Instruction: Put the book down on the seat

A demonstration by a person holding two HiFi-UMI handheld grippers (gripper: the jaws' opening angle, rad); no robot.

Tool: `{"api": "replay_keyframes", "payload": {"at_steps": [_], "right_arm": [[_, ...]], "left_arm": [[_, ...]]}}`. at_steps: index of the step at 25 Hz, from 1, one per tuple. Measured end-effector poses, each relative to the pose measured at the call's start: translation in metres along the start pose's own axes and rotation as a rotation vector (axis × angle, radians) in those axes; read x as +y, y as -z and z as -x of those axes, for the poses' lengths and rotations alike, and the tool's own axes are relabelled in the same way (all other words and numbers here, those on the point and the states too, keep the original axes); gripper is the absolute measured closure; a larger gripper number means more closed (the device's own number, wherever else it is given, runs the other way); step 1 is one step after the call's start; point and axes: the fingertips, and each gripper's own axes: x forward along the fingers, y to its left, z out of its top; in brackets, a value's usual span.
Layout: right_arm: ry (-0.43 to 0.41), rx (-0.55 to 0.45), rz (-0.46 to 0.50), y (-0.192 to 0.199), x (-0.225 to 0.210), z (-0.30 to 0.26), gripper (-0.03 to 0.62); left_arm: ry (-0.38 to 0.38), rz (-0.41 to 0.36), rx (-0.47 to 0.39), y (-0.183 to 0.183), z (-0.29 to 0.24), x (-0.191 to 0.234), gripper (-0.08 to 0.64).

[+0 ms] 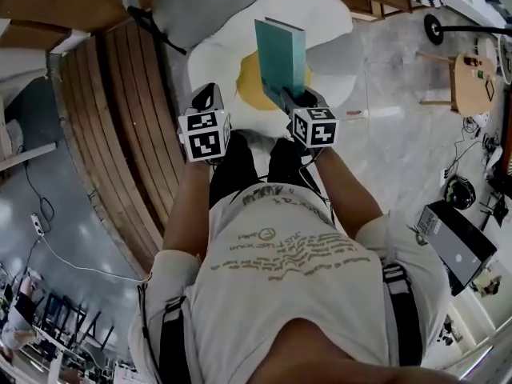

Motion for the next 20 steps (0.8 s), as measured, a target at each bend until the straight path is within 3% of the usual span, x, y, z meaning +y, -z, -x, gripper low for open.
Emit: {"api": "replay_keyframes", "payload": {"at_steps": [6, 11, 16, 20], "right_arm": [[0.045, 0.154, -0.278, 0.087, -0.014, -0.039, 0.428], [0.136, 0.252, -0.403, 0.146, -0.049, -0.08, 0.428], [0.276, 0.276, -0.426, 0.181, -0.089, -0.116, 0.428], [0.38, 0.252, -0.358, 0.185, -0.126, -0.153, 0.428]], "left_arm": [[0.018, -0.005, 0.088, 0.056, -0.035, 0.026, 0.54], [0.058, -0.005, 0.149, 0.099, -0.076, 0.03, 0.54], [0.128, -0.024, 0.186, 0.136, -0.105, 0.024, 0.54], [0.161, -0.06, 0.197, 0.157, -0.134, 0.027, 0.54]]}}
